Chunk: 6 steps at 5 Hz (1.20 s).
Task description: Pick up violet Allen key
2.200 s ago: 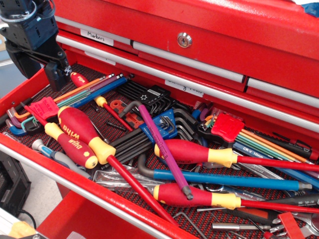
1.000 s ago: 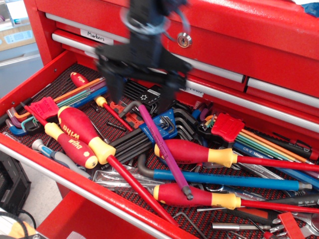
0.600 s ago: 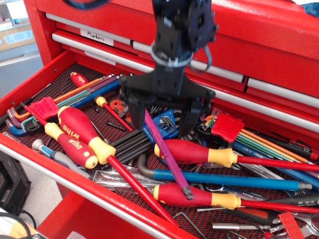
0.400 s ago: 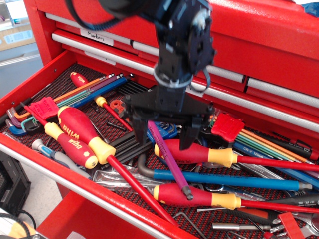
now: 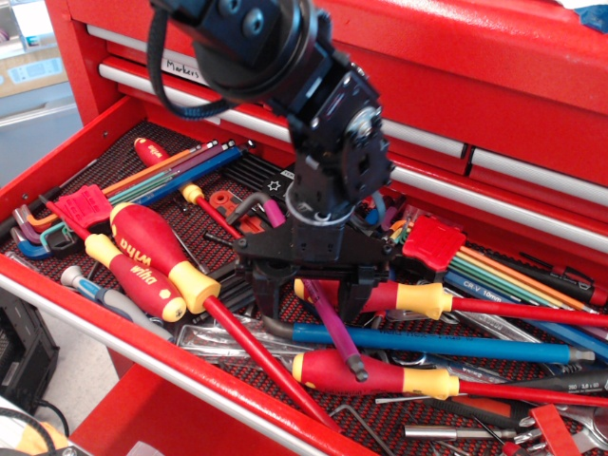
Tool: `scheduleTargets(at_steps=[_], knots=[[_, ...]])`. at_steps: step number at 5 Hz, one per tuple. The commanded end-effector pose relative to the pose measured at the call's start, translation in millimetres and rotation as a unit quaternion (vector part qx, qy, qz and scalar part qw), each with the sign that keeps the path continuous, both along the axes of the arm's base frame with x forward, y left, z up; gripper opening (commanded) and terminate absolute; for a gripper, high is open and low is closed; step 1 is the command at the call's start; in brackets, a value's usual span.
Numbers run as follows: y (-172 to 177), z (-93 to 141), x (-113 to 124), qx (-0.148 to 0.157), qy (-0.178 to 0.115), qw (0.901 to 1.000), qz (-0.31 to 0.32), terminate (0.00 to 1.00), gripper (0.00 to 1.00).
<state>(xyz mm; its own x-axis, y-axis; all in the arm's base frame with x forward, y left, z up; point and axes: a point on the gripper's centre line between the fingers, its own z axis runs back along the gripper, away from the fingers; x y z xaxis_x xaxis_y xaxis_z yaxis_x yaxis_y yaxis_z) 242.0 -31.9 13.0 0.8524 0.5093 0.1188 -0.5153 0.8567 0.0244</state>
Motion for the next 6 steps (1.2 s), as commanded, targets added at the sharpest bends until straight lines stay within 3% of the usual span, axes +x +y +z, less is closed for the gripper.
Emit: scheduleTargets(at_steps=[1, 2, 3, 4, 6], knots=[[-2.1, -12.4, 11.2, 0.021, -0.039, 0.9987, 0.026, 0.0, 0.0], [-4.8, -8.1, 11.3, 0.022, -0.036, 0.9983, 0.039, 0.0, 0.0], [-8.0, 7.8, 9.7, 0.051, -0.056, 0.9945, 0.073, 0.0, 0.0], [-5.2, 29.9, 8.3, 0.09, -0.084, 0.9877, 0.096, 0.0, 0.0], [15.1, 88.3, 19.9, 0.202, -0.155, 0.9588, 0.126, 0.0, 0.0]])
